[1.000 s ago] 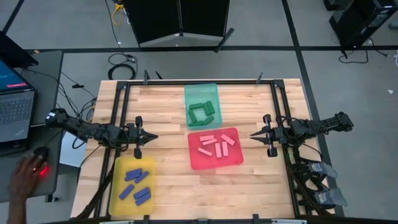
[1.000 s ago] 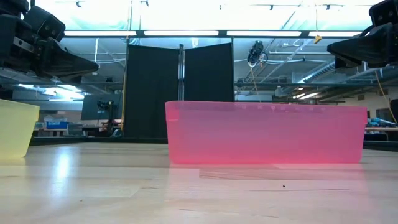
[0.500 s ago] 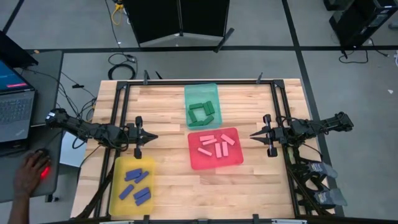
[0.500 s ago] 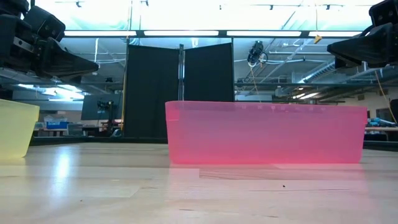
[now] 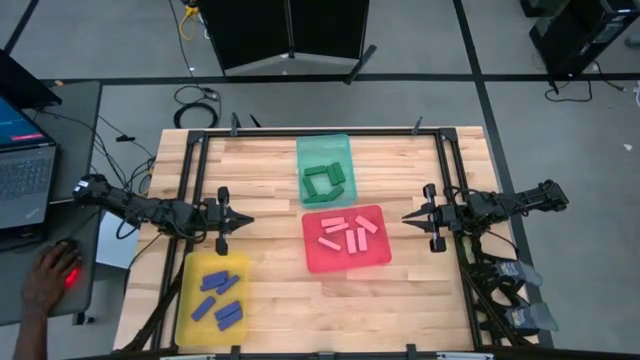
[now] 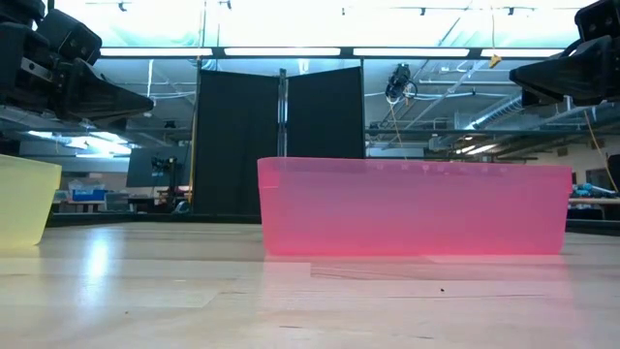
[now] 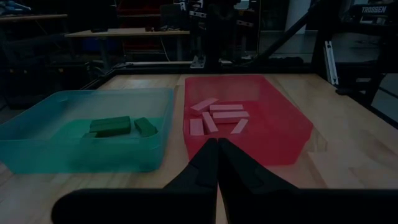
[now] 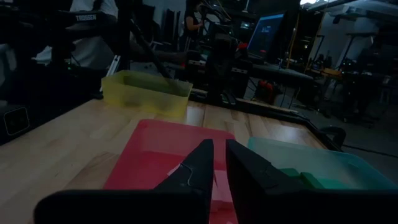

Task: Sort blocks
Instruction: Return to Home Position

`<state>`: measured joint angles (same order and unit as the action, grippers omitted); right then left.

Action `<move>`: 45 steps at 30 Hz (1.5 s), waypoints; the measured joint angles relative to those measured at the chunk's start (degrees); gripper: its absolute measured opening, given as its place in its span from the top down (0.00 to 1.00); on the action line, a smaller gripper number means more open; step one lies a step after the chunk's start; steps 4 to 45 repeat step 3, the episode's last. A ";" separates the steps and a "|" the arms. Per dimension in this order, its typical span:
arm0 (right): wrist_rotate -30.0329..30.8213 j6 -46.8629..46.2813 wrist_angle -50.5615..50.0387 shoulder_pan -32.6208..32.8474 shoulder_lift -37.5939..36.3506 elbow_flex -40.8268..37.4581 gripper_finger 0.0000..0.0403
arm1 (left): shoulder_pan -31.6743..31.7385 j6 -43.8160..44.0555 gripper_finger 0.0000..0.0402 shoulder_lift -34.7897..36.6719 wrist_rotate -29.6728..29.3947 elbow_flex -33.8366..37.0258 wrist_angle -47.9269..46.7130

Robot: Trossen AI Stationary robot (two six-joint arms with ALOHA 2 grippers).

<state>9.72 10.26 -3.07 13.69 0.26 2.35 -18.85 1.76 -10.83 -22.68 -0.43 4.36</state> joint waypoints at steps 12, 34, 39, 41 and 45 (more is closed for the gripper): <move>0.00 -0.01 0.00 -0.01 0.00 0.00 0.86 | -0.01 0.01 0.96 0.00 0.00 0.01 0.01; 0.00 -0.01 0.00 -0.01 0.00 0.00 0.86 | -0.01 0.01 0.96 0.00 0.00 0.01 0.01; 0.00 -0.01 0.00 -0.01 0.00 0.00 0.86 | -0.01 0.01 0.96 0.00 0.00 0.01 0.01; 0.00 -0.01 0.00 -0.01 0.00 0.00 0.86 | -0.01 0.01 0.96 0.00 0.00 0.01 0.01; 0.00 -0.01 0.00 -0.01 0.00 0.00 0.86 | -0.01 0.01 0.96 0.00 0.00 0.01 0.01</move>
